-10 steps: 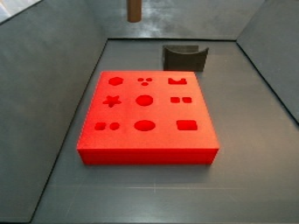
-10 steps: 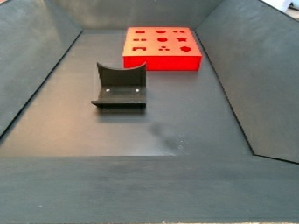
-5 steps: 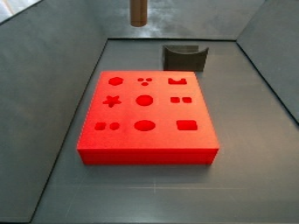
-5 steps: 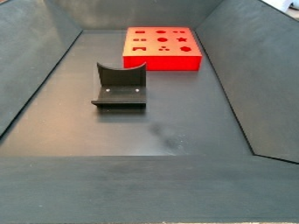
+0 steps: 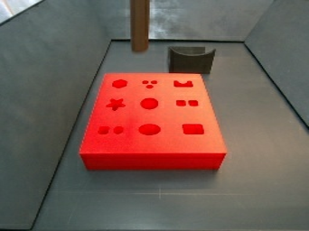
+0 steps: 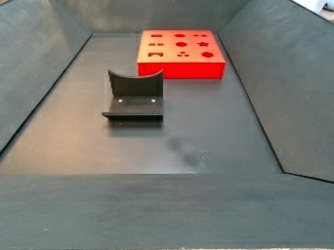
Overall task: Pick up the oval object. Move up. Move to above the board. Insert the oval object.
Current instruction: Insert the oval object.
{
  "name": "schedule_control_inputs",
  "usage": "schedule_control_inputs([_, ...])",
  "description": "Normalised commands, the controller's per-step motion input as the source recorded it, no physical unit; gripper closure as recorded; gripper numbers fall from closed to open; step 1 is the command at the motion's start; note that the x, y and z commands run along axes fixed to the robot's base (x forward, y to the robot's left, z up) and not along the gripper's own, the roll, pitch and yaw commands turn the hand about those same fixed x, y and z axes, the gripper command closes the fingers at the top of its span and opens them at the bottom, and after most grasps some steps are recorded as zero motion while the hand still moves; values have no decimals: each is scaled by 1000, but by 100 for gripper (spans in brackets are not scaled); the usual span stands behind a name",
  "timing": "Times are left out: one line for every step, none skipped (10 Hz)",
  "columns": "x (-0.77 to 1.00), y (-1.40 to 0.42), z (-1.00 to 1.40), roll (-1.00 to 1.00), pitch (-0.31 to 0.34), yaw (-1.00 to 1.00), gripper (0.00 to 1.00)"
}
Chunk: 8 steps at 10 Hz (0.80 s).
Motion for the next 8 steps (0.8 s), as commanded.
schedule_control_inputs([0,0,-720,0,-57,-1000,100])
schedule_control_inputs([0,0,-689,0,-34,-1000,100])
schedule_control_inputs([0,0,-674,0,-20,-1000,100])
schedule_control_inputs([0,-11,-649,0,0,-1000,100])
schedule_control_inputs([0,-214,-403,23,39,-914,100])
schedule_control_inputs([60,-526,-323,99,161,-477,100])
schedule_control_inputs([74,-571,-329,154,229,-351,100])
schedule_control_inputs([0,-554,-309,147,211,-431,100])
